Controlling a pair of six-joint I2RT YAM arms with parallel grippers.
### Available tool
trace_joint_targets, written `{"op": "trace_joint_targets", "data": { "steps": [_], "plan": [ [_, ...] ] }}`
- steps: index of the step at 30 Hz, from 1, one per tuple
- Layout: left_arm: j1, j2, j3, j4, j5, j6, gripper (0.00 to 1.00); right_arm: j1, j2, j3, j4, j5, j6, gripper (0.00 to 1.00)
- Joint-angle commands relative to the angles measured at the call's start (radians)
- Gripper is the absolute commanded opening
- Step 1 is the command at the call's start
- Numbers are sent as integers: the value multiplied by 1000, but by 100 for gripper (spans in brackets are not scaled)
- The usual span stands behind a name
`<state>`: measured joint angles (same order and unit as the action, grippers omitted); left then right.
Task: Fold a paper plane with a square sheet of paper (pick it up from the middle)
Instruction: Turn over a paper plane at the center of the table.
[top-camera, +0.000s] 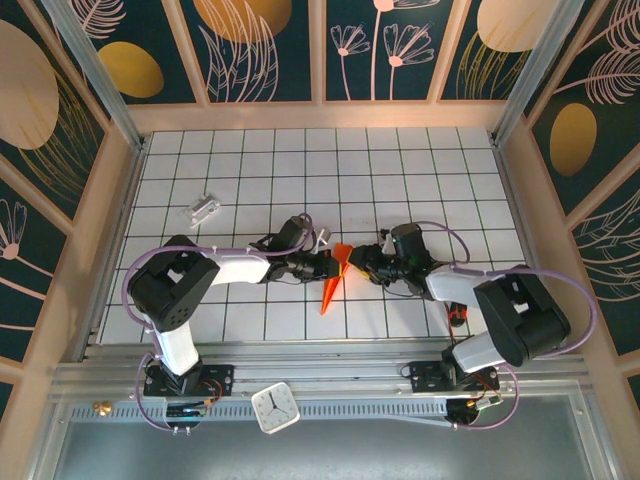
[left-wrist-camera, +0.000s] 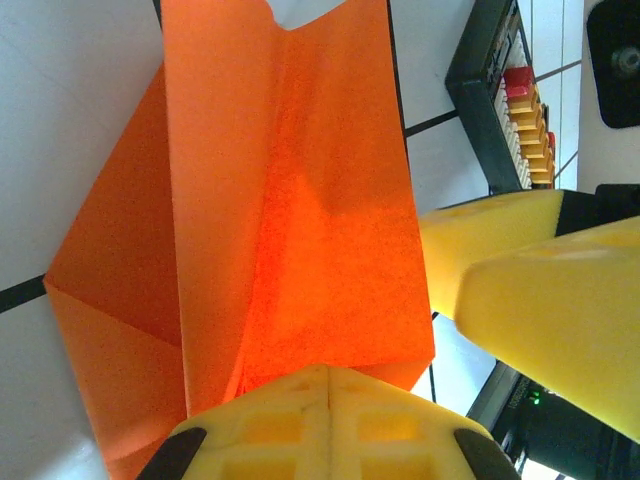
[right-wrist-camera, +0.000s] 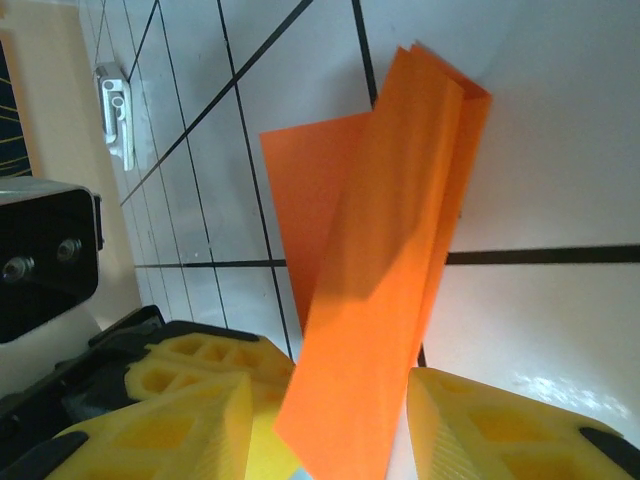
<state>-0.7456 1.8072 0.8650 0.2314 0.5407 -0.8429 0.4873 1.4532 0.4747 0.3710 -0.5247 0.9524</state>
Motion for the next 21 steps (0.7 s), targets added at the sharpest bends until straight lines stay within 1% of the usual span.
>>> {"op": "trace_joint_targets", "data": {
  "steps": [1,4,7,11,14,17,21],
  "plan": [
    [-8,23,27,-1,4,1,2,19,38,51,5,2,-6,45],
    [-9,28,28,-6,5,6,2,29,62,74,-9,4,-11,45],
    [-9,30,30,-10,3,10,3,37,80,101,-78,33,-36,44],
    [-10,32,34,-12,5,14,3,37,80,106,-140,73,-56,40],
    [-11,34,38,-12,8,14,3,37,73,114,-181,103,-75,33],
    [-10,25,45,-23,5,20,5,32,66,116,-211,124,-95,24],
    [-11,-4,57,-44,-7,34,12,17,59,104,-222,124,-124,17]
  ]
}}
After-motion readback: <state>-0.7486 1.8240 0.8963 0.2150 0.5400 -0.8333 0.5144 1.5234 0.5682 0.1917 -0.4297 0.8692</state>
